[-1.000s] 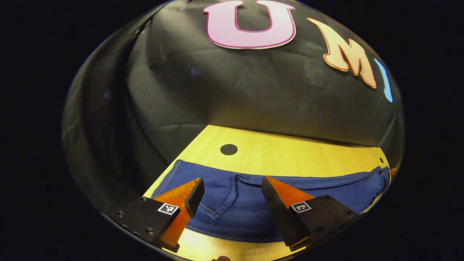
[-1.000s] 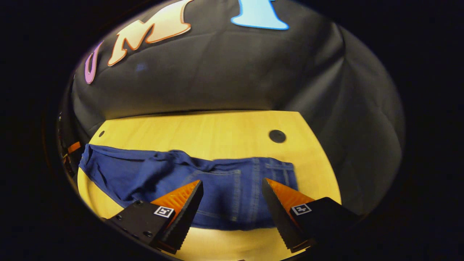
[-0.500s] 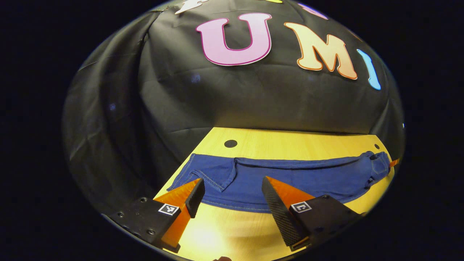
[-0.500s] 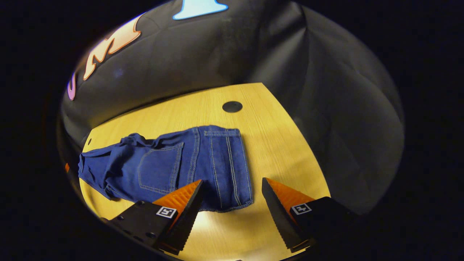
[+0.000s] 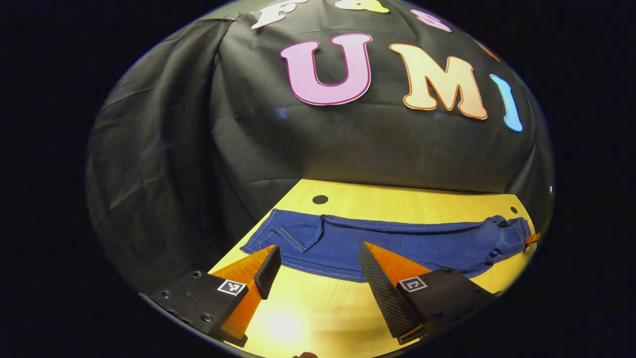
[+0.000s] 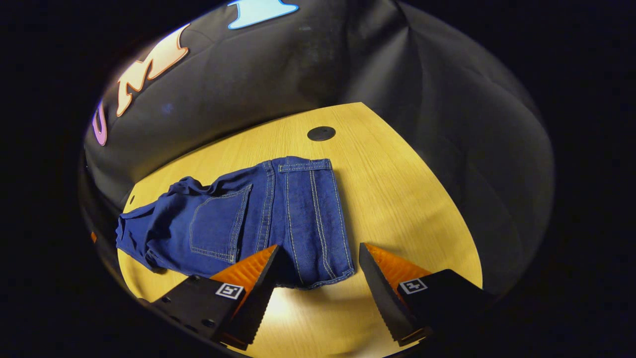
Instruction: Grasp the waist and the cuffs of the jeans and fold them to make the two legs overlap; first hold the waist and fold one-third of the jeans toward the cuffs, then hold the cuffs and fold the remaining one-third in the same direction to finish folding.
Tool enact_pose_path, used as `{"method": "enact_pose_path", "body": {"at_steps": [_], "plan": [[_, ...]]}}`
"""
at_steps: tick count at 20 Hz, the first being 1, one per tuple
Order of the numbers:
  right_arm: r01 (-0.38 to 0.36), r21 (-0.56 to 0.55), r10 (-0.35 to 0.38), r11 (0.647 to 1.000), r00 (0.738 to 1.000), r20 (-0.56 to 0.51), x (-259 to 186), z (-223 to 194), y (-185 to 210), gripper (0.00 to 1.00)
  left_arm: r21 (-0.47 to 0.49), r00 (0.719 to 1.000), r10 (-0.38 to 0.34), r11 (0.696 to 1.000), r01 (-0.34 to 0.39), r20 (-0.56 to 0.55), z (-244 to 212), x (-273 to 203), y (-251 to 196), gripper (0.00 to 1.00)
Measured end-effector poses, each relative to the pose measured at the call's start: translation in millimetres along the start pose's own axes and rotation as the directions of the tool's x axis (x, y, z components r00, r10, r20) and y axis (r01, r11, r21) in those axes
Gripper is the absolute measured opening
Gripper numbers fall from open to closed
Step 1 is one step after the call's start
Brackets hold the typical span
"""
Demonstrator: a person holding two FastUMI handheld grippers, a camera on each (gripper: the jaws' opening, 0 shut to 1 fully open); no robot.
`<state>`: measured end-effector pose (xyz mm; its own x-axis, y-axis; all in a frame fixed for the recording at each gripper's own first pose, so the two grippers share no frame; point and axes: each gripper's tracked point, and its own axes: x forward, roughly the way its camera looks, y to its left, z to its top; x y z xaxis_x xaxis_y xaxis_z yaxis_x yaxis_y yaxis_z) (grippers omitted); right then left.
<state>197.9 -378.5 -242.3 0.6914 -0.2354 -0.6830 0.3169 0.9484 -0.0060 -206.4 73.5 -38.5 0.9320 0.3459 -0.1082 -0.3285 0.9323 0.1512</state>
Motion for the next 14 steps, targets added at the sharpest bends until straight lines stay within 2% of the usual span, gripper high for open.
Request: {"method": "enact_pose_path", "body": {"at_steps": [1, 2, 4, 5, 7, 9, 11, 14], "plan": [[-0.007, 0.010, 0.007, 1.000, 1.000, -0.010, -0.4, -4.0, 1.2, 0.92, -0.002, 1.000, -0.001, 1.000, 0.001, 0.001, 0.7, -3.9, -3.0, 0.96], [-0.008, 0.024, 0.008, 1.000, 1.000, 0.003, -1.6, -2.8, 3.0, 0.92, -0.004, 1.000, -0.001, 1.000, 0.001, 0.003, 0.3, -7.7, -5.4, 0.96], [0.007, 0.076, -0.007, 0.997, 1.000, 0.005, -4.7, -6.7, 9.6, 0.79, -0.005, 1.000, -0.001, 1.000, 0.001, 0.001, 1.1, -14.5, -12.1, 0.96], [0.017, 0.091, -0.019, 0.996, 1.000, 0.016, -1.4, -6.1, 11.3, 0.63, -0.003, 1.000, 0.005, 1.000, -0.005, 0.001, 0.2, -17.6, -14.7, 0.96], [0.061, 0.088, -0.062, 0.994, 0.998, 0.001, 0.6, -7.8, 16.0, 0.42, -0.012, 1.000, -0.004, 1.000, 0.004, 0.002, -1.4, -23.0, -23.1, 0.96], [0.090, 0.063, -0.092, 0.994, 0.995, 0.033, -3.1, -7.5, 17.7, 0.29, -0.032, 1.000, -0.019, 0.999, 0.018, -0.017, -8.6, -26.8, -31.9, 0.95], [0.092, 0.040, -0.095, 0.995, 0.991, 0.090, -2.3, -5.8, 17.7, 0.28, -0.066, 0.999, -0.030, 0.997, 0.028, -0.029, -16.6, -31.8, -38.8, 0.96], [0.041, 0.109, -0.050, 0.993, 0.996, 0.080, -6.2, -5.5, 20.5, 0.30, -0.094, 0.998, -0.055, 0.994, 0.051, -0.042, -27.5, -35.8, -50.5, 0.96]]}}
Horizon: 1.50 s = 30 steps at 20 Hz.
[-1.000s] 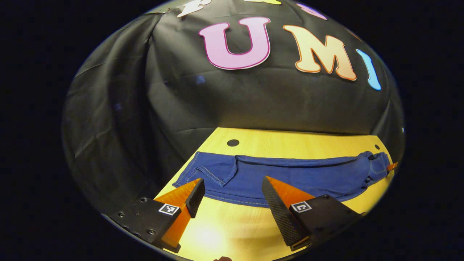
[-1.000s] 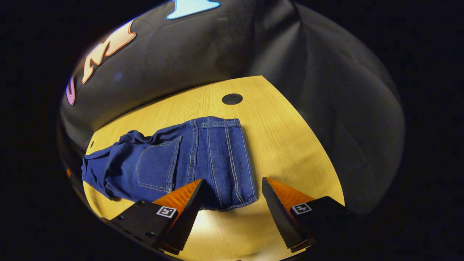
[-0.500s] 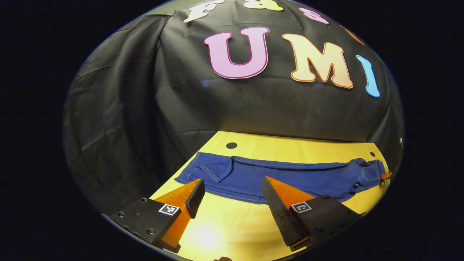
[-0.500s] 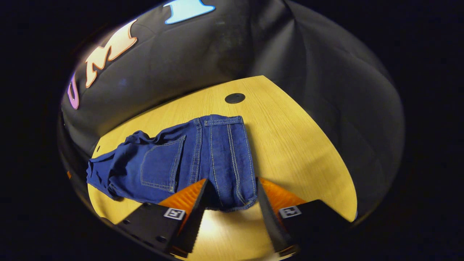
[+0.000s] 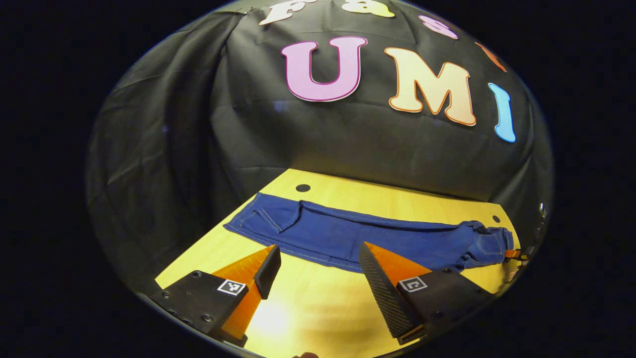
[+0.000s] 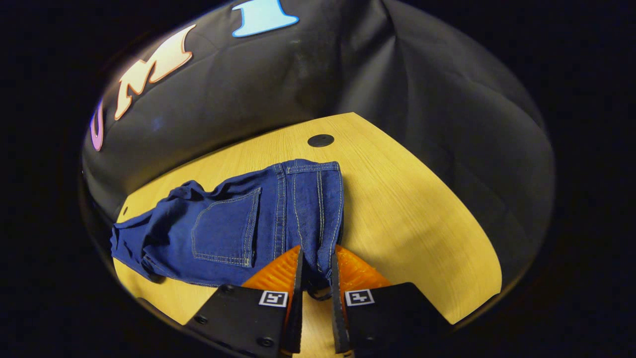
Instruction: Grasp the waist and the cuffs of the jeans and fold them to make the two legs overlap; first hold the waist and fold one-third of the jeans toward the cuffs, then hold the cuffs and fold the remaining one-third in the same direction to finish folding.
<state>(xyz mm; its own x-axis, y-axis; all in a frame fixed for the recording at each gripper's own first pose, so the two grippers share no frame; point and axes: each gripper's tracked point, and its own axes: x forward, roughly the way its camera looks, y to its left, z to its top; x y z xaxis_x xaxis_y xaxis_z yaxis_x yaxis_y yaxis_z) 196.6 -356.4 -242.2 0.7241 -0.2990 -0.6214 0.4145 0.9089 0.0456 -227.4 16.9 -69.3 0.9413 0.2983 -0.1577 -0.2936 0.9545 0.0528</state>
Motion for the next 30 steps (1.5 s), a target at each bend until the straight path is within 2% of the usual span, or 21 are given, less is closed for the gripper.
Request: {"method": "enact_pose_path", "body": {"at_steps": [1, 3, 5, 9, 12, 13, 15, 17, 20, 24, 27, 29, 30], "plan": [[-0.023, 0.044, 0.024, 0.999, 0.999, -0.021, 2.5, -2.8, 1.2, 0.21, 0.004, 1.000, -0.002, 1.000, 0.002, -0.007, -3.4, -0.5, -0.8, 0.96], [-0.042, 0.142, 0.049, 0.989, 0.997, -0.051, 2.2, -0.8, 1.3, 0.16, 0.002, 1.000, -0.009, 1.000, 0.009, -0.018, -9.4, -0.9, 0.7, 0.96], [-0.026, 0.136, 0.033, 0.990, 0.998, -0.045, 0.0, 0.9, 2.1, 0.06, 0.001, 1.000, -0.017, 1.000, 0.017, -0.022, -10.9, -1.1, 3.1, 0.96], [-0.005, 0.067, 0.005, 0.998, 1.000, 0.009, -6.5, 17.0, 7.0, 0.04, 0.007, 0.999, -0.032, 0.999, 0.032, -0.019, -9.1, 2.2, 18.5, 0.96], [-0.022, 0.079, 0.016, 0.997, 0.997, 0.075, -36.4, 46.8, 21.5, 0.00, 0.017, 0.998, -0.058, 0.998, 0.058, -0.020, -8.0, 7.4, 29.4, 0.96], [-0.038, 0.093, 0.029, 0.995, 0.995, 0.100, -49.0, 62.4, 29.1, 0.04, 0.021, 0.997, -0.071, 0.997, 0.071, -0.020, -7.4, 10.1, 33.4, 0.96], [-0.071, 0.113, 0.053, 0.991, 0.986, 0.158, -73.1, 87.6, 54.1, 0.03, 0.034, 0.994, -0.108, 0.993, 0.109, -0.025, -6.7, 16.4, 38.5, 0.96], [-0.126, 0.108, 0.100, 0.986, 0.972, 0.214, -99.5, 110.6, 81.6, 0.03, 0.054, 0.989, -0.147, 0.987, 0.148, -0.035, -5.7, 24.0, 44.1, 0.96], [-0.209, 0.033, 0.192, 0.977, 0.942, 0.276, -128.0, 121.0, 158.7, 0.03, 0.073, 0.978, -0.201, 0.976, 0.204, -0.045, -2.7, 37.3, 52.6, 0.96], [-0.343, -0.072, 0.349, 0.937, 0.896, 0.275, -157.9, 119.9, 261.9, 0.03, 0.075, 0.962, -0.267, 0.960, 0.271, -0.051, 3.3, 55.0, 57.9, 0.99], [-0.455, -0.122, 0.471, 0.882, 0.849, 0.240, -169.5, 95.1, 340.4, 0.02, 0.070, 0.951, -0.303, 0.949, 0.306, -0.059, 3.6, 65.8, 62.1, 0.98], [-0.527, -0.122, 0.541, 0.841, 0.819, 0.189, -169.6, 60.6, 386.0, 0.03, 0.050, 0.944, -0.322, 0.944, 0.326, -0.073, -1.5, 70.9, 66.0, 0.98], [-0.549, -0.114, 0.561, 0.828, 0.814, 0.148, -162.9, 38.4, 404.6, 0.03, 0.040, 0.941, -0.329, 0.942, 0.332, -0.081, -4.5, 74.2, 67.6, 0.98]]}}
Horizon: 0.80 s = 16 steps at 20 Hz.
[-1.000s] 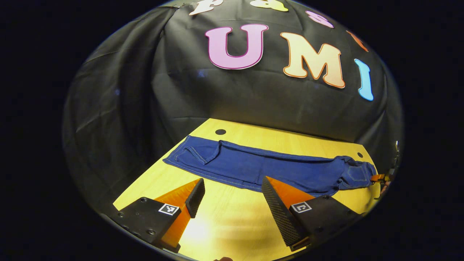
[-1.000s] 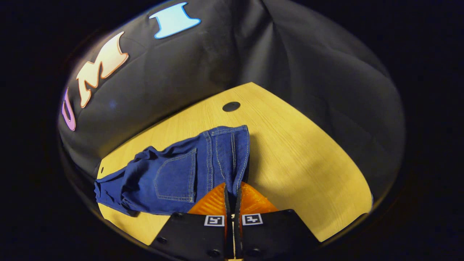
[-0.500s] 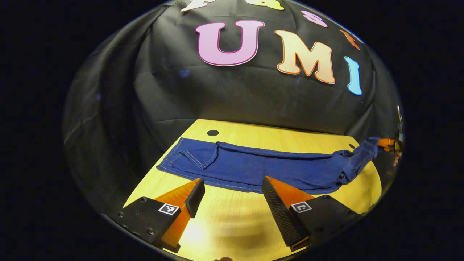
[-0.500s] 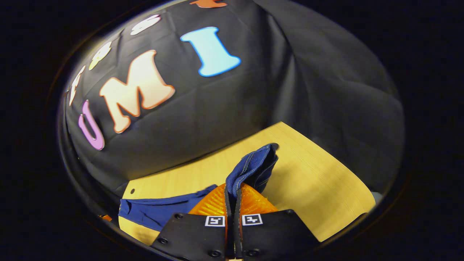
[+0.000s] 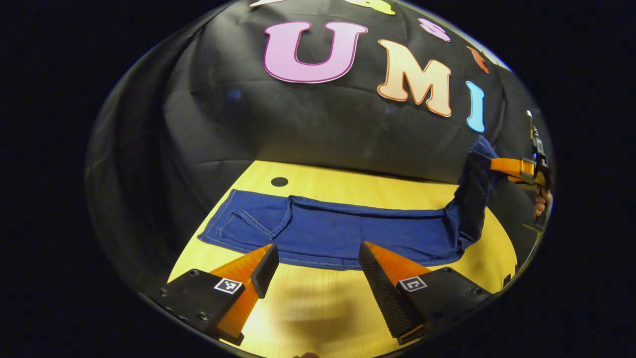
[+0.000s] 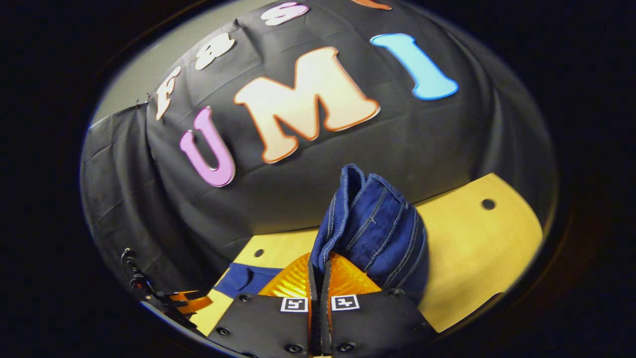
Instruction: Grasp the waist and the cuffs of the jeans and fold them to make the two legs overlap; first hold the waist and fold one-third of the jeans toward the cuffs, then hold the cuffs and fold the remaining one-third in the same direction to finish folding.
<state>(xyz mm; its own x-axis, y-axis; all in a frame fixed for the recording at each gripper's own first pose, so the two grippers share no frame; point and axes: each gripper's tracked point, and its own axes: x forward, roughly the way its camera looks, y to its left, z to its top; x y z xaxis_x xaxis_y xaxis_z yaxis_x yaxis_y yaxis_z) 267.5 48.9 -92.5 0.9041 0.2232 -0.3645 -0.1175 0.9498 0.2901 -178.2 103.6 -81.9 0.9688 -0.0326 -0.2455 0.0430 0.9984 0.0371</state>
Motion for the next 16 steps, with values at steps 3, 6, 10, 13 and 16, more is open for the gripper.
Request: {"method": "enact_pose_path", "body": {"at_steps": [3, 6, 10, 13, 16], "plan": [[-0.042, 0.004, 0.042, 0.999, 0.993, -0.111, 47.2, -66.8, 28.6, 0.03, -0.013, 1.000, -0.006, 1.000, 0.006, -0.018, -6.6, 4.3, 8.4, 0.98], [-0.061, 0.006, 0.060, 0.998, 0.973, -0.223, 85.3, -139.7, 52.8, 0.03, -0.011, 1.000, -0.007, 1.000, 0.007, -0.020, -8.9, 5.9, 22.0, 0.98], [0.004, -0.050, -0.021, 0.999, 0.935, -0.353, 116.2, -214.7, 42.6, 0.03, -0.011, 1.000, -0.005, 1.000, 0.005, -0.015, -9.1, 11.2, 34.4, 0.98], [0.015, -0.081, -0.043, 0.997, 0.935, -0.353, 121.5, -220.2, 45.6, 0.03, -0.032, 1.000, 0.007, 0.999, -0.008, -0.008, -10.2, 11.6, 44.3, 0.98], [0.017, -0.091, -0.050, 0.996, 0.927, -0.372, 120.3, -225.1, 45.1, 0.03, -0.052, 0.999, 0.030, 0.998, -0.031, -0.014, -15.8, 12.9, 59.3, 0.98]]}}
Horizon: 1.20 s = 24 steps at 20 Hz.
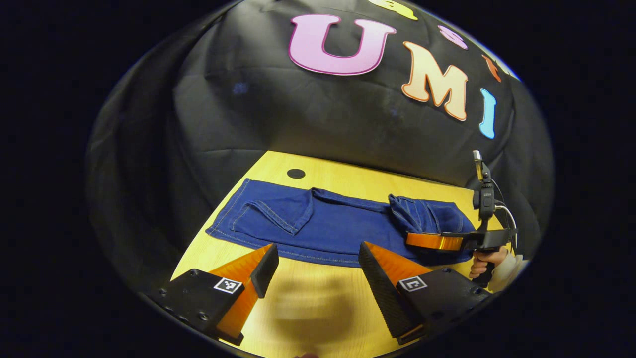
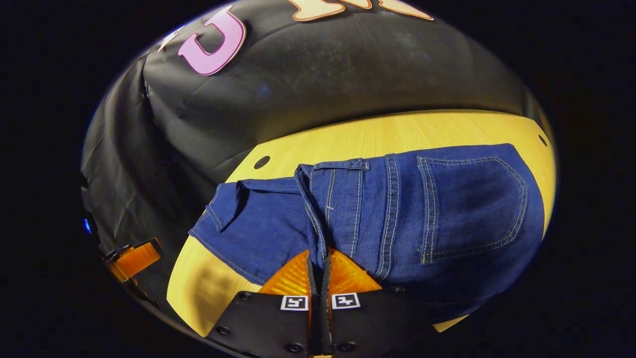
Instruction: Grasp the waist and the cuffs of the jeans and fold them to make the two legs overlap; first hold the waist and fold one-third of the jeans toward the cuffs, then hold the cuffs and fold the remaining one-third in the same direction to finish folding.
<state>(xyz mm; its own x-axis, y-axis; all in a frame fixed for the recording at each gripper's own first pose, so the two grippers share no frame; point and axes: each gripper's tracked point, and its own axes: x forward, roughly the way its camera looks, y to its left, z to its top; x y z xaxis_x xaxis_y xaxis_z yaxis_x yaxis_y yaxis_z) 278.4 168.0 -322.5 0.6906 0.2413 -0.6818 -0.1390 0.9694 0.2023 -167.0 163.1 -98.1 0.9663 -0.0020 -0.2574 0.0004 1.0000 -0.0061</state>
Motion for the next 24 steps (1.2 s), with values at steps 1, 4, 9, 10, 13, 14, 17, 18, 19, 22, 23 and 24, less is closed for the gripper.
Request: {"method": "enact_pose_path", "body": {"at_steps": [1, 4, 9, 10, 13, 14, 17, 18, 19, 22, 23, 24], "plan": [[0.008, -0.021, -0.008, 1.000, 1.000, -0.005, 0.3, -0.2, -1.0, 0.03, -0.004, 1.000, 0.014, 1.000, -0.014, 0.000, 0.4, 0.1, 7.4, 0.98], [0.039, -0.084, -0.041, 0.996, 0.999, -0.016, 0.6, -2.5, 3.1, 0.00, 0.001, 0.999, 0.047, 0.999, -0.047, -0.009, -5.9, 2.2, 31.0, 0.98], [0.080, -0.133, -0.085, 0.988, 0.996, -0.039, 3.7, 1.7, 5.4, 0.03, 0.023, 0.993, 0.110, 0.994, -0.109, -0.040, -19.1, 15.9, 80.3, 0.98], [0.085, -0.145, -0.092, 0.986, 0.995, -0.038, 4.1, 1.3, 6.4, 0.03, 0.031, 0.991, 0.126, 0.992, -0.125, -0.053, -23.2, 21.7, 90.1, 0.99], [0.100, -0.158, -0.106, 0.982, 0.994, -0.028, 2.7, 0.4, 3.6, 0.04, 0.050, 0.986, 0.148, 0.988, -0.145, -0.077, -31.6, 37.4, 112.1, 0.98], [0.092, -0.151, -0.097, 0.984, 0.995, -0.029, 0.4, 0.6, 5.5, 0.07, 0.055, 0.986, 0.147, 0.988, -0.143, -0.084, -35.0, 43.4, 115.3, 0.99], [0.008, -0.092, -0.013, 0.996, 0.999, -0.047, -10.0, -0.2, 37.1, 0.47, 0.057, 0.986, 0.140, 0.989, -0.135, -0.093, -39.7, 55.6, 120.0, 0.99], [0.010, -0.092, -0.012, 0.996, 1.000, -0.024, -19.0, 3.6, 45.9, 0.72, 0.056, 0.986, 0.137, 0.990, -0.132, -0.096, -40.5, 59.0, 120.0, 0.97], [0.037, -0.119, -0.035, 0.992, 0.999, 0.022, -28.9, 12.9, 45.7, 0.97, 0.055, 0.986, 0.134, 0.990, -0.129, -0.102, -43.2, 62.1, 119.7, 0.95], [0.079, -0.138, -0.067, 0.987, 0.994, 0.092, -61.5, 32.5, 45.0, 0.98, 0.037, 0.984, 0.129, 0.991, -0.126, -0.119, -51.1, 65.3, 121.4, 0.94], [0.085, -0.122, -0.073, 0.989, 0.992, 0.102, -71.6, 37.7, 42.0, 0.94, 0.029, 0.984, 0.130, 0.991, -0.127, -0.125, -53.2, 65.7, 122.4, 0.94], [0.098, -0.104, -0.086, 0.990, 0.990, 0.114, -78.8, 43.1, 36.1, 0.98, 0.023, 0.984, 0.130, 0.992, -0.128, -0.123, -53.6, 65.7, 123.1, 0.94]]}}
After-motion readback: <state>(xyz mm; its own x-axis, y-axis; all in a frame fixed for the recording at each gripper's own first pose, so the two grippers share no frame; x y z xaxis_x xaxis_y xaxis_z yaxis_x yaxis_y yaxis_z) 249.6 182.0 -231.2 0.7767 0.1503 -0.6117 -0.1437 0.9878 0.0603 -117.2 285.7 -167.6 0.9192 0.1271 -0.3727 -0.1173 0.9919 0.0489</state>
